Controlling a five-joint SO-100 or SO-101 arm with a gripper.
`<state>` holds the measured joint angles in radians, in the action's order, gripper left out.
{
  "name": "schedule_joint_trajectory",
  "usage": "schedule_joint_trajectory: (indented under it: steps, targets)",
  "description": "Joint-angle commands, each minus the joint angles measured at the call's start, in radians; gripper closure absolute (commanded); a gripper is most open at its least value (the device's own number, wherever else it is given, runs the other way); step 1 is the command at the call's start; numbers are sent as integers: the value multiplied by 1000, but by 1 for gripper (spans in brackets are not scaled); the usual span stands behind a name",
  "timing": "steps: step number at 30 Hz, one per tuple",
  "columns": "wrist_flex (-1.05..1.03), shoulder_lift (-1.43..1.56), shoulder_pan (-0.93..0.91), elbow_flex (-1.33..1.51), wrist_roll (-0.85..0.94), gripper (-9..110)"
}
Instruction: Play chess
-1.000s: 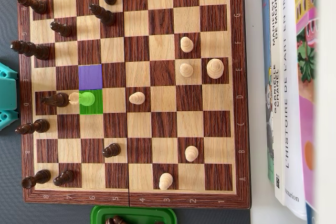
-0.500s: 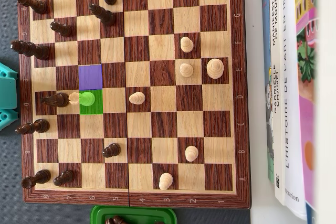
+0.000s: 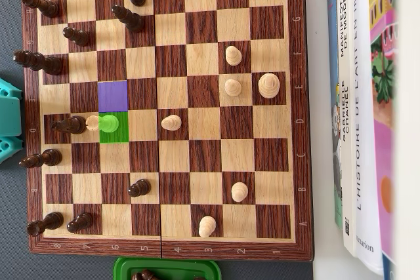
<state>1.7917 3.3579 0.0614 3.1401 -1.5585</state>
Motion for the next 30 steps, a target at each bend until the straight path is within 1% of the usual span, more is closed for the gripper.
schedule_joint_trajectory:
  steps: [1,30]
  targets:
    - [12,-11,-2,20,5,83]
    - [12,-9,2,20,-3,83]
